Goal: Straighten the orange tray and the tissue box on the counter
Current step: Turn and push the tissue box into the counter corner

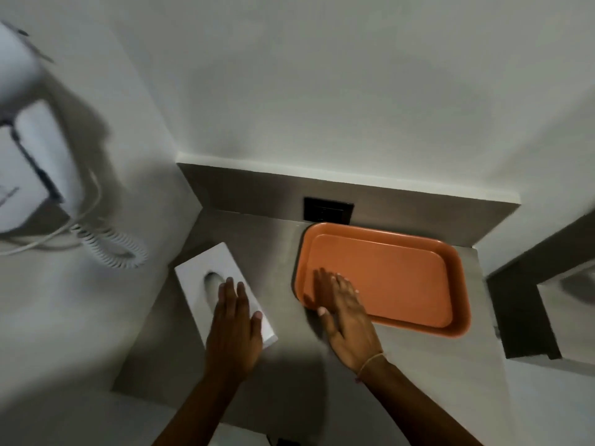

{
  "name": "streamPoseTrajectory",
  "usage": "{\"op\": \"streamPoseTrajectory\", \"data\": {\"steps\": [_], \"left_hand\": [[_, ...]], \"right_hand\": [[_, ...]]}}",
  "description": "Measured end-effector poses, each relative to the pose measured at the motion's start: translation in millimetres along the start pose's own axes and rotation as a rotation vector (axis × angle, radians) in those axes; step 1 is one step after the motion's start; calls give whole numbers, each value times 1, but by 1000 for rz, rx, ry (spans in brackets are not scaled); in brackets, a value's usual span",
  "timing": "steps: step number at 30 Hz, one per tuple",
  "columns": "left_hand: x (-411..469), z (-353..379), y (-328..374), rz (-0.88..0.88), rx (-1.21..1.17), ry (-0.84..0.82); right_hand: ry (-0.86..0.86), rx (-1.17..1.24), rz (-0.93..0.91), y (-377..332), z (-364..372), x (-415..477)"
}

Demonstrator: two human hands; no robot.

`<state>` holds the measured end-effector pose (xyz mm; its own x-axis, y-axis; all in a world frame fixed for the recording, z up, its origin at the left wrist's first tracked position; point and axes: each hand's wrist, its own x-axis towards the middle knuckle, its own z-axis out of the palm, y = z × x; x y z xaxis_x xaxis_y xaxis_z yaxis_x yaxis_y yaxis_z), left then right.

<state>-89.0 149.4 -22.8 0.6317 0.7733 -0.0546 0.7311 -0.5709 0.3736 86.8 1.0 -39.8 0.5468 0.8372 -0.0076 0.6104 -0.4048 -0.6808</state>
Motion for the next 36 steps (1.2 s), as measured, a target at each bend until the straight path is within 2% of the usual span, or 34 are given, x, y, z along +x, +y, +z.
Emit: {"op": "streamPoseTrajectory", "data": {"steps": [5,9,15,25,36], "left_hand": [[-10,-18,-63,-194,-32,-23],[-13,-10,-83,-285,-92,-72],[-16,6,-80,-298,-216,-177],[-6,8,-59,-457,-484,-65],[47,-24,-81,-525,-783,18]], "right_hand": [[-219,-59,-315,-67,49,53],[-360,-162,-363,-82,82,76],[-420,-127,-291,-78,103,76],[-452,44,-153,-78,107,82],[-247,322,93,-98,125,100]]}}
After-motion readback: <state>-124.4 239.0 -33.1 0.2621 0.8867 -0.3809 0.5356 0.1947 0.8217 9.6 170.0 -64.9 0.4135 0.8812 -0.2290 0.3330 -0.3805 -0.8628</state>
